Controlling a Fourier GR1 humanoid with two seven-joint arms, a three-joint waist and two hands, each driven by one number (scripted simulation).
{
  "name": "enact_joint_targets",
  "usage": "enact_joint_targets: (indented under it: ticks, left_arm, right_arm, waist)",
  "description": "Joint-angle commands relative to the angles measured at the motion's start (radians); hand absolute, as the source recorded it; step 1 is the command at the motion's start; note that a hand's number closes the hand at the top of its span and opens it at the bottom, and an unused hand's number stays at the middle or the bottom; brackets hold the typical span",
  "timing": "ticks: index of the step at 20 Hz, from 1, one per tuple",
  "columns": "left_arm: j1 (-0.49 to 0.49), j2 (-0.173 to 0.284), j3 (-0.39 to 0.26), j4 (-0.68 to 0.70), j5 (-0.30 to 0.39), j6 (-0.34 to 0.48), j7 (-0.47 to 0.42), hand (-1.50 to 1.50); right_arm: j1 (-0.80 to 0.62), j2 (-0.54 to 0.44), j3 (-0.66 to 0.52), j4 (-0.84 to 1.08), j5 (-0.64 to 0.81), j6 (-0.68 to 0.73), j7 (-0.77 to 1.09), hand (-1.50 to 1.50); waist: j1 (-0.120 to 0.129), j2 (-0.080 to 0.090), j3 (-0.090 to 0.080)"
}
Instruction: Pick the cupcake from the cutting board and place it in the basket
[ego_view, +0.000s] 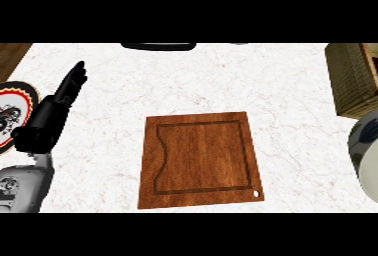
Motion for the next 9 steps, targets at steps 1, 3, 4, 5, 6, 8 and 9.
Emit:
enact_joint_targets:
  ticks: [1, 3, 4, 5, 6, 8, 9]
  left_arm:
    - [0.006, 0.003, 0.008, -0.013, 0.003, 0.0, 0.0, 0.0]
    - [-0.026, 0.004, 0.005, 0.015, -0.007, 0.0, 0.01, 0.0]
    - [-0.024, -0.003, -0.005, 0.008, -0.02, 0.011, -0.004, 0.0]
    - [-0.004, -0.011, -0.013, 0.011, -0.015, 0.003, -0.007, 0.0]
    - [-0.026, -0.012, -0.005, -0.008, -0.005, 0.008, 0.019, 0.0]
    - [-0.015, -0.014, -0.004, 0.005, -0.014, 0.014, -0.004, 0.0]
    - [-0.03, -0.022, -0.014, 0.011, -0.03, 0.025, -0.007, 0.0]
  right_arm:
    - [-0.033, -0.052, -0.101, 0.075, -0.087, -0.099, 0.118, -1.5]
    - [0.0, -0.081, -0.134, 0.098, -0.119, -0.142, 0.117, -1.5]
    - [-0.003, -0.075, -0.145, 0.096, -0.131, -0.189, 0.136, -1.5]
    - [0.003, -0.108, -0.153, 0.098, -0.138, -0.189, 0.144, -1.5]
    - [0.029, -0.117, -0.165, 0.1, -0.151, -0.21, 0.122, -1.5]
    - [0.036, -0.169, -0.184, 0.103, -0.171, -0.195, 0.155, -1.5]
    - [0.037, -0.188, -0.19, 0.099, -0.178, -0.193, 0.143, -1.5]
  waist:
    - [0.005, 0.004, 0.0]
    - [-0.005, 0.013, 0.002]
    - [0.003, 0.014, 0.002]
    - [0.006, 0.017, 0.003]
    - [0.006, 0.016, 0.005]
    - [0.002, 0.017, 0.005]
    - [-0.005, 0.02, 0.006]
